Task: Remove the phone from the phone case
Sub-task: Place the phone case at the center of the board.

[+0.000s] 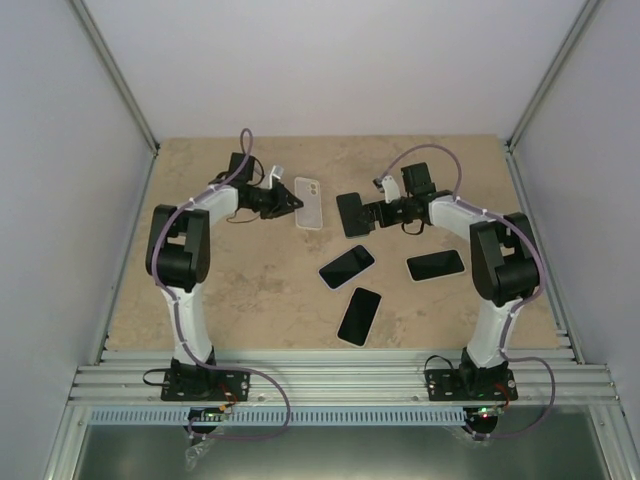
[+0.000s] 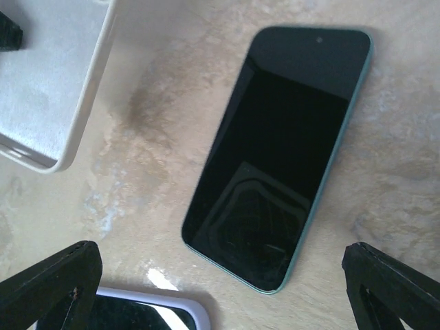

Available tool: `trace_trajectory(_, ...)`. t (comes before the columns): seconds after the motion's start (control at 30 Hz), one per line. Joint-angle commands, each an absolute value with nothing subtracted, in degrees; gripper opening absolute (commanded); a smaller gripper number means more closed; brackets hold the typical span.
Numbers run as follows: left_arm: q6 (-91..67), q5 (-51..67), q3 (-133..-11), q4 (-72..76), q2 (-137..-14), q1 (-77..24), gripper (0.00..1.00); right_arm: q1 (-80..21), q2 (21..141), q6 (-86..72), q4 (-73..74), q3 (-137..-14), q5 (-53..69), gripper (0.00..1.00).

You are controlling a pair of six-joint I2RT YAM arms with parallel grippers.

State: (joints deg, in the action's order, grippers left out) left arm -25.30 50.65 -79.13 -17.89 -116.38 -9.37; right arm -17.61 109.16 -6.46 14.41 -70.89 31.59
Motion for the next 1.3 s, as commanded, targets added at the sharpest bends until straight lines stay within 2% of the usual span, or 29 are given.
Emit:
trace_trajectory(0.0,-24.1,49.2,-82.8,-18.0,-119.3,-10.1,0.0,-16.9,111.4,-8.6,15.4,-73.1,32.9,0.98)
trace_trajectory(0.3,-25.3,46.2,-82.6,-17.3,-123.2,-13.6,0.0,-16.8,116.5,-10.0,15.8,-74.8,35.3,0.98)
trace_trajectory(0.8,-27.8,45.3,-83.0,-15.5,-126.6,-14.0,0.0,-18.1,120.0,-11.1,15.4,-74.8,40.0,0.98)
trace_trajectory(1.13,-27.7,45.0,-85.6,-16.0,-129.1,-14.4,0.02,-19.2,119.8,-10.8,15.5,-74.7,41.5,0.98)
trace_trajectory(1.27,-27.3,44.6,-87.0,-16.9,-129.6,-14.5,0.07,-19.2,120.1,-10.5,15.6,-74.9,40.9,0.98)
